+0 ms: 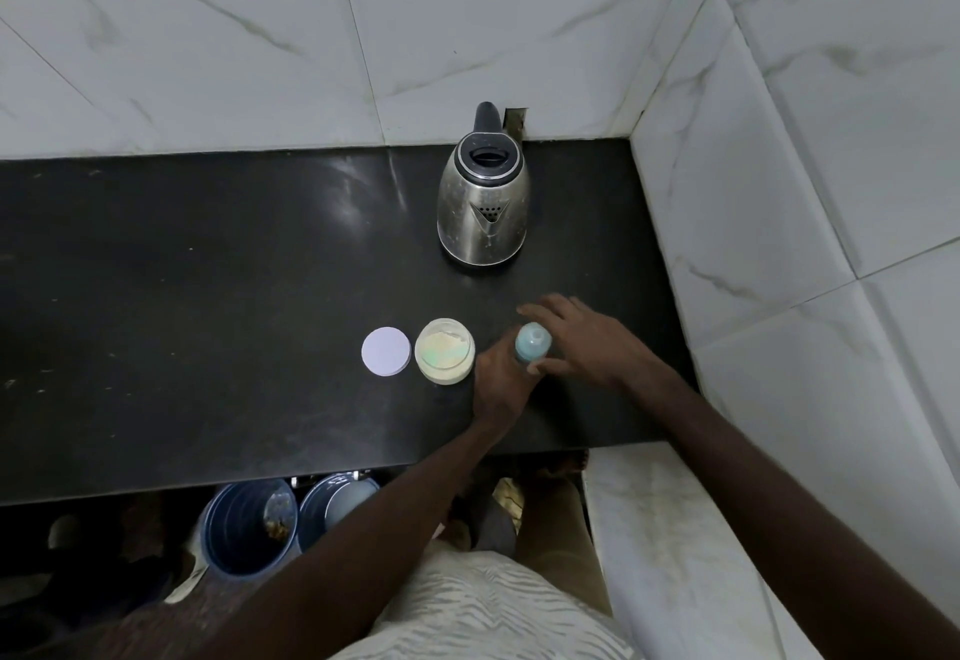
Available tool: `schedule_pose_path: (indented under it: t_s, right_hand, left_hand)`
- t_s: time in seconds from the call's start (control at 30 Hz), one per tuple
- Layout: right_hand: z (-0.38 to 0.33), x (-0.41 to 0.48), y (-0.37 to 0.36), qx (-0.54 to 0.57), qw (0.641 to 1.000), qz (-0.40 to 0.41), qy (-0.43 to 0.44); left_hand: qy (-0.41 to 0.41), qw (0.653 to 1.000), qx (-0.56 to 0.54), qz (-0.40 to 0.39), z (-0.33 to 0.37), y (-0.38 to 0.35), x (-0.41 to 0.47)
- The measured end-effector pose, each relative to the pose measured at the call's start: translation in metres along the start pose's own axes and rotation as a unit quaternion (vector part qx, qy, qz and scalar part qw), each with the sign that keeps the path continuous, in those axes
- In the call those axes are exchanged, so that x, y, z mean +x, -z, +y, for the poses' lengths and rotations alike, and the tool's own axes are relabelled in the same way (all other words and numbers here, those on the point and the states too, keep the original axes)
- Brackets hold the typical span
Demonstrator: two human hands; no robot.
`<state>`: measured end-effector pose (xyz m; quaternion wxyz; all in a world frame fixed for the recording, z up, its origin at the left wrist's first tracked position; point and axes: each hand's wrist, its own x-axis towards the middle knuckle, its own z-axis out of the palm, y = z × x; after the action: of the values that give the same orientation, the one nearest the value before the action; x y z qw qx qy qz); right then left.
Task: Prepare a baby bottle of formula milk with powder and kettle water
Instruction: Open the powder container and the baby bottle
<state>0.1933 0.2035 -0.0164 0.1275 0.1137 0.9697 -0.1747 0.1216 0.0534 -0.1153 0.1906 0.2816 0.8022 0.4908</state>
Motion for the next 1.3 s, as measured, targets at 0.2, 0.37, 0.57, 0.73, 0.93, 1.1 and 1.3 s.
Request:
schedule_pose_path:
  t_s: [0.2, 0.37, 0.57, 0.73, 0.93, 1.1, 1.3]
  right_hand:
    - [0.002, 0.002, -0.007, 0.035, 0.996, 0.045, 0.07]
    - [0.026, -0.015, -0.005, 0.197, 0.966, 0.165, 0.008]
    - [0.032, -0.023, -0.051, 0.178, 0.958, 0.118, -0.191]
    - [0.025, -0.017, -0.088, 0.148, 0.965, 0.056, -0.211]
    - [0.003, -0.029, -0.083, 0.234, 0.917, 0.169, -0.276]
    - [-0.053, -0.027, -0.058, 0.174, 0.901, 0.291, -0.269]
    - [-0.085, 0.01, -0.056, 0.065, 0.912, 0.221, -0.341]
  left_hand:
    - [0.121, 0.989, 0.069, -0.046, -0.021, 0.002, -0.002]
    - [0.069, 0.995, 0.053, -0.047, 0.006, -0.001, 0.002]
    - [0.057, 0.998, 0.005, -0.027, 0.013, 0.004, 0.003]
    - [0.054, 0.998, 0.01, -0.028, 0.016, 0.006, 0.001]
    - [0.061, 0.997, 0.028, -0.041, 0.021, 0.009, -0.001]
    - [0.052, 0.998, 0.023, -0.021, 0.019, 0.008, -0.002]
    - [0.036, 0.999, 0.031, 0.019, 0.016, 0.0, -0.006]
